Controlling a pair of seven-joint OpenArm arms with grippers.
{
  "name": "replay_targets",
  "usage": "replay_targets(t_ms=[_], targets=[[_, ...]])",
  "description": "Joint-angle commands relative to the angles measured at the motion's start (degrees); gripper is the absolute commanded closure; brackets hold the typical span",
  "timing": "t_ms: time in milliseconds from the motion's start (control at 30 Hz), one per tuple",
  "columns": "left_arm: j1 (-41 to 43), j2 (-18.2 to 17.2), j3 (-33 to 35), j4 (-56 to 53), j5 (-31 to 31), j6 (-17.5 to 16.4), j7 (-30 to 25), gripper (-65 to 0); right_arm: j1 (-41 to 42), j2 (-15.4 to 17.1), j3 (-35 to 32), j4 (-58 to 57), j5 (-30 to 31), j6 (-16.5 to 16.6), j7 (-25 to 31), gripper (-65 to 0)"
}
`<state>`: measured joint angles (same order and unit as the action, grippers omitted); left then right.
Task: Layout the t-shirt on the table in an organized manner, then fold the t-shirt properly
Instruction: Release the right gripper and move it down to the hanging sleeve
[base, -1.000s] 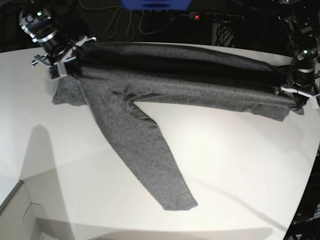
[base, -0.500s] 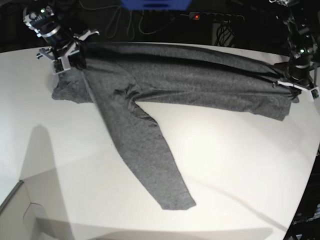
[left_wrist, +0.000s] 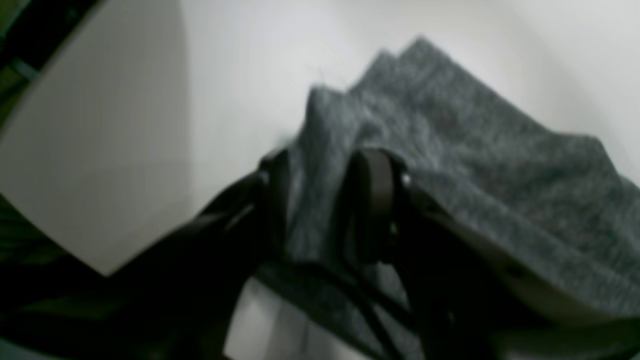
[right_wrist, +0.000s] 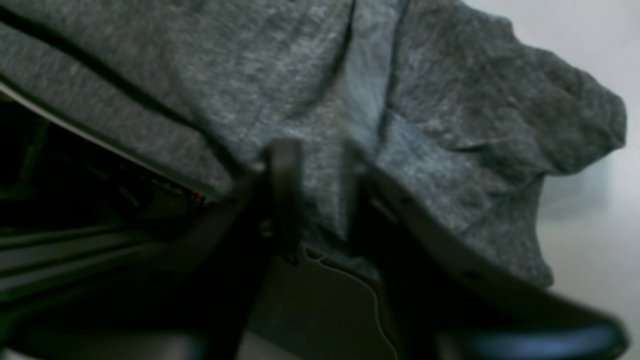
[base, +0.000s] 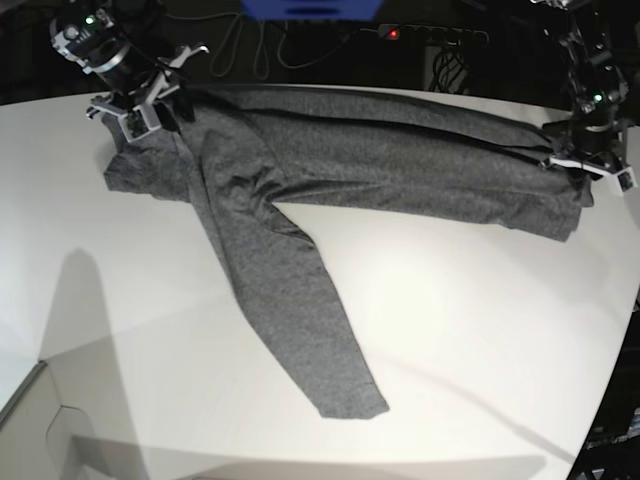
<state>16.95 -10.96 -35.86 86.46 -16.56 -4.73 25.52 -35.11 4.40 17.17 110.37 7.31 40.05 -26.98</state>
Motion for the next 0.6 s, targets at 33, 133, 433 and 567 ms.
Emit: replay_targets(t_ms=[33, 133, 433, 567], targets=[[-0.20, -0.07, -2.08, 0.89, -0.10, 0.20, -1.65, -21.7, -0.27, 0.21, 2.74, 1.68, 0.73, -0.05, 1.36, -24.4], [-0.20, 0.28, -3.84, 0.89, -0.10, 0.20, -1.65, -21.7, -0.27, 0.12, 5.64, 2.56, 1.00, -0.05, 1.36, -28.9], [1.03, 0.28, -4.01, 1.06, -0.19, 0.20, -1.65, -21.8, 5.88, -2.07, 10.92, 4.05, 1.00, -0.05, 1.18, -29.9], [1.03, 0.28, -4.19, 1.06, -0.19, 0.20, -1.65, -21.8, 13.09, -3.13, 7.40, 3.44, 0.64, -0.05, 0.48, -33.1]])
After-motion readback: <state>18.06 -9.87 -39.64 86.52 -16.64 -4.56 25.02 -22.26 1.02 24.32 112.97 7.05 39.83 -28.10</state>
